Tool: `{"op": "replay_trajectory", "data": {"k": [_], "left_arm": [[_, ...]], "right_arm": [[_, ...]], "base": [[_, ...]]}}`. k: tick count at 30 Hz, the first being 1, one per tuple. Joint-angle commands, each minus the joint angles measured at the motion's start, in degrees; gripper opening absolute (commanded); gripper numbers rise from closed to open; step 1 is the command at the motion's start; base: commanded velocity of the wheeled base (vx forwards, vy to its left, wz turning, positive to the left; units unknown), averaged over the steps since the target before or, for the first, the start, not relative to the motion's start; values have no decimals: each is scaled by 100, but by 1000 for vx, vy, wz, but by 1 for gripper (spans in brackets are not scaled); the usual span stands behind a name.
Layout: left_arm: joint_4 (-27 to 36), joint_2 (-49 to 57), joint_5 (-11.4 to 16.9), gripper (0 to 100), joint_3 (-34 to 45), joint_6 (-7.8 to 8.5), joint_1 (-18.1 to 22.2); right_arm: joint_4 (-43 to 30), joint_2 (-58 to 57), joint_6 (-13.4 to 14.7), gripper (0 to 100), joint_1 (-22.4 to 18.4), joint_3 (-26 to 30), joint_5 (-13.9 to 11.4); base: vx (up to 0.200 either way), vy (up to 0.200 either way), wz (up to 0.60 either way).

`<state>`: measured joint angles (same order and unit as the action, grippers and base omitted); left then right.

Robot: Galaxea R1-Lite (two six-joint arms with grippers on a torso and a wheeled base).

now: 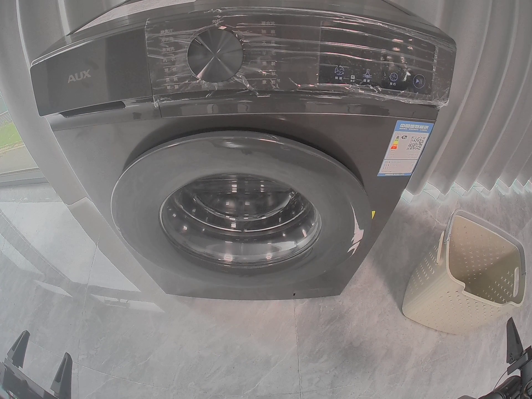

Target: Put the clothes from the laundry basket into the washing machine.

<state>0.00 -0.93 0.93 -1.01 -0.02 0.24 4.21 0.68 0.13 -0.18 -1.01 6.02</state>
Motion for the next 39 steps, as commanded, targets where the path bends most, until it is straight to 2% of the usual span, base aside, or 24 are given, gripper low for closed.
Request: {"op": "replay_trajectory", "data": {"k": [1, 2, 4, 5, 6, 9, 15, 17, 19, 20, 21, 22, 23, 24, 25, 28, 31, 36, 39], "left_arm": [[0, 84, -5, 100, 101, -24, 2], [0, 84, -5, 100, 101, -24, 2], [0, 84, -5, 100, 101, -33, 2], [0, 84, -5, 100, 101, -33, 2], [0, 84, -5, 100, 101, -33, 2], [0, 84, -5, 100, 101, -33, 2], [0, 84, -14, 100, 92, -68, 2], [0, 84, -14, 100, 101, -77, 2], [0, 84, -14, 100, 92, -77, 2], [0, 84, -14, 100, 101, -77, 2], [0, 84, -14, 100, 92, -59, 2], [0, 84, -14, 100, 92, -50, 2], [0, 84, -14, 100, 92, -50, 2], [9, 84, -14, 100, 101, -50, 2], [9, 84, -14, 100, 101, -50, 2], [0, 84, -14, 100, 92, -59, 2], [9, 84, -14, 100, 101, -24, 2], [0, 84, -14, 100, 101, -68, 2], [0, 93, -5, 100, 101, 2, 2]], "right_arm": [[-16, -68, -119, 100, -8, 101, 13], [-34, -68, -189, 100, -8, 101, -31], [-51, -68, -418, 100, 1, 101, -391], [-51, -68, -426, 100, 1, 101, -426], [-60, -68, -506, 100, 1, 101, -681], [-69, -68, -506, 100, 1, 101, -725], [-60, -68, -312, 100, -17, 101, 4], [-51, -68, -268, 100, 1, 101, 866], [-43, -68, -198, 100, 9, 101, 936], [-43, -68, -198, 100, 1, 101, 611], [-60, -68, -180, 100, 1, 101, 110], [-78, -68, -128, 100, 1, 101, -198], [-78, -68, -128, 100, 1, 101, -198], [-447, -59, -119, 100, -8, 101, -734], [-667, -59, -110, 100, 1, 22, -690], [-570, -51, -49, 100, 18, 48, -506], [-561, -51, -13, 100, 18, 48, -497], [-552, -59, -22, 100, 27, 48, -576], [-544, -59, -31, 100, 9, 48, -567]], "base": [[0, 0, 0], [0, 0, 0], [0, 0, 0], [0, 0, 0], [0, 0, 0], [0, 0, 0], [0, 0, 0], [0, 0, 0], [0, 0, 0], [0, 0, 0], [0, 0, 0], [0, 0, 0], [0, 0, 0], [0, 0, 0], [0, 0, 0], [0, 0, 0], [0, 0, 0], [0, 0, 0], [0, 0, 0]]}}
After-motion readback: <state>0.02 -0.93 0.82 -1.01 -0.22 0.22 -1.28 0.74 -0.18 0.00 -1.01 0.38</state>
